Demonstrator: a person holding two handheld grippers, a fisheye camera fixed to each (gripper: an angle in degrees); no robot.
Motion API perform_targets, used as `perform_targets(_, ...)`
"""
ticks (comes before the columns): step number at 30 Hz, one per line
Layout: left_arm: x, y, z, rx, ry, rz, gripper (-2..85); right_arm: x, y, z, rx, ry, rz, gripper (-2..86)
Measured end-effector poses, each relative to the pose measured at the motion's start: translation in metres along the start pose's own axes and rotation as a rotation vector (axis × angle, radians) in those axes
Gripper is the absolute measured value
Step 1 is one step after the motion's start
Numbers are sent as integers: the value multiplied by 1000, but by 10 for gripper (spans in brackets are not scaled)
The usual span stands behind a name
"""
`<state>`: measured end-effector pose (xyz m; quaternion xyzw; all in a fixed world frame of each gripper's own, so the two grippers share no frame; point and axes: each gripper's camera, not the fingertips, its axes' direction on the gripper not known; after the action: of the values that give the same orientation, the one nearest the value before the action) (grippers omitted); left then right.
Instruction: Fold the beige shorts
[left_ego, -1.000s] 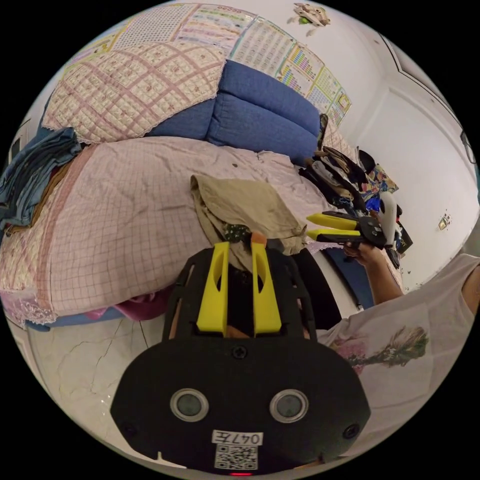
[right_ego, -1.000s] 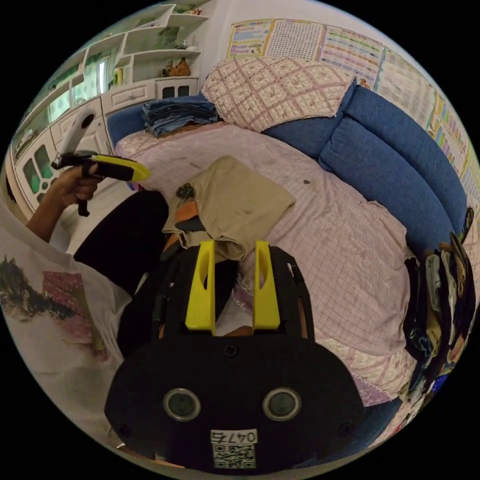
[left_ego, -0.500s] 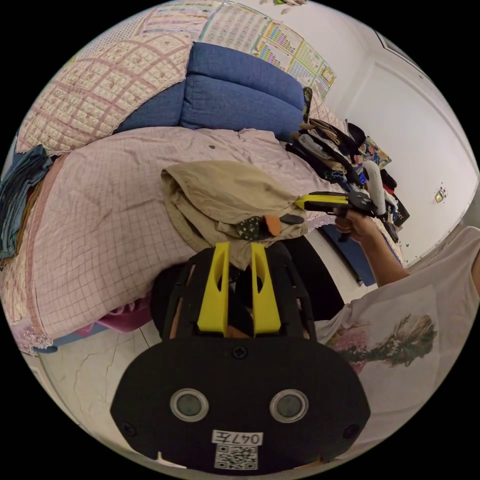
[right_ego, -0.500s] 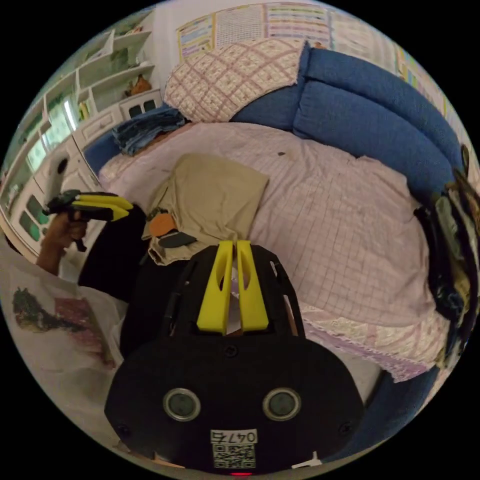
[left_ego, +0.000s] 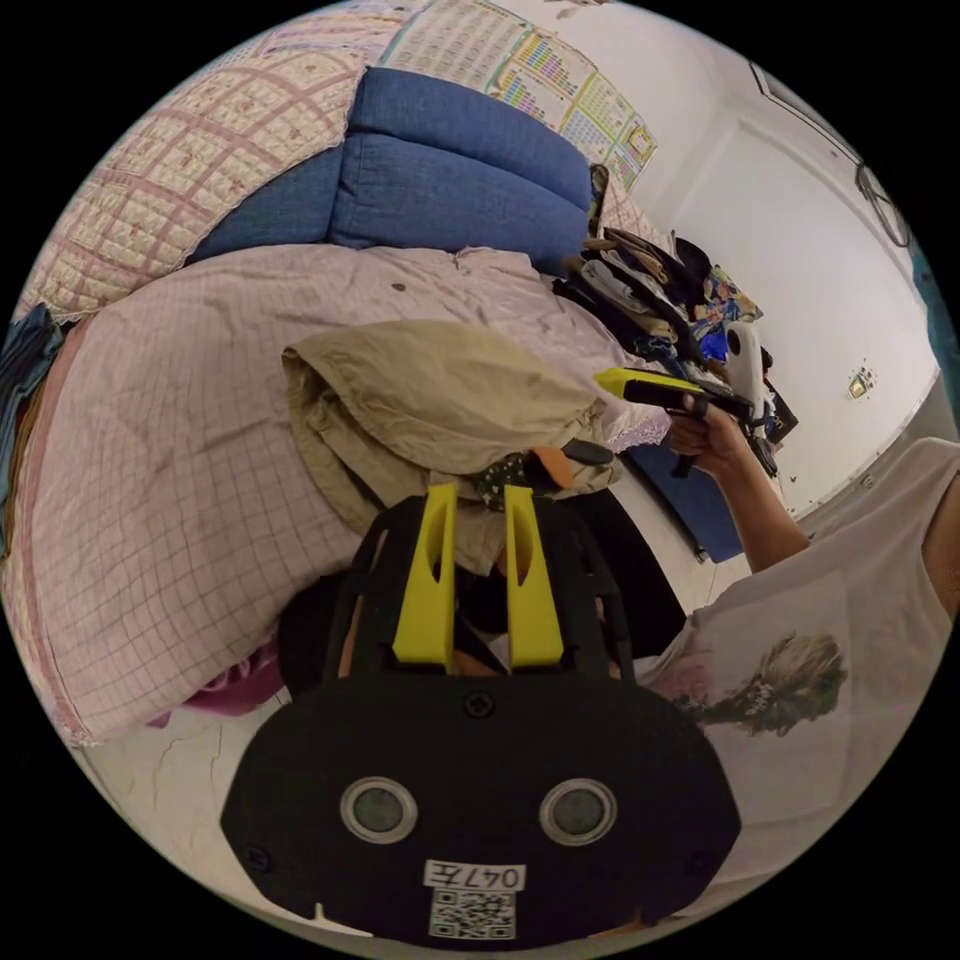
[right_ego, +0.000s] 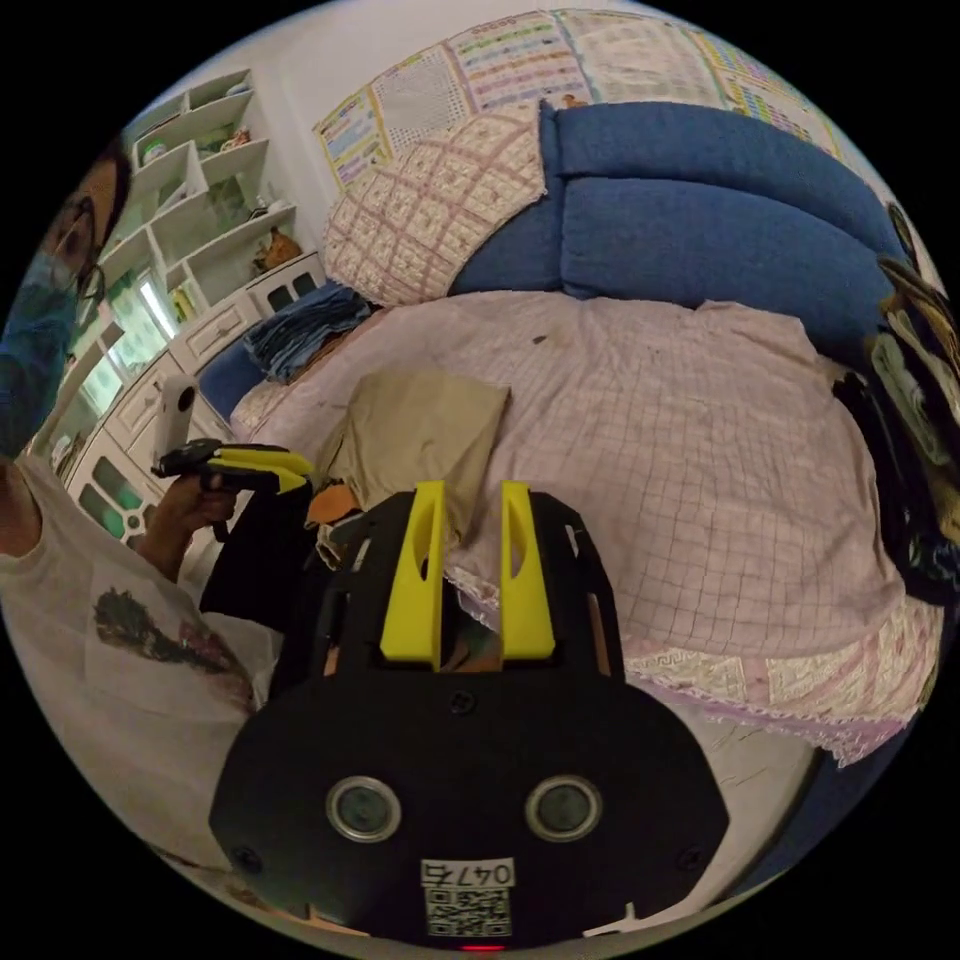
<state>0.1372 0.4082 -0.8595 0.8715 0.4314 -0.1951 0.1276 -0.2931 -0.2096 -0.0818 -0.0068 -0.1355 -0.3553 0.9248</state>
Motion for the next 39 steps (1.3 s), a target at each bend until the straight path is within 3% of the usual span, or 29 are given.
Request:
perform_targets(17,-98,18,-62,129,136,-177,74,-49,-3,5,-60,-191,-326,40)
perform_targets(26,-96,25,-91,110,47,-205,73,-111,2,36,-205,15,-532,83)
perform_targets(31,-86,26,-98,102,25,-208,74,-118,10,38,-264,120,-590,33)
perform_targets(39,-65,7,-101,102,-65,-184,84,-48,-11,-84,89,259,-359,2)
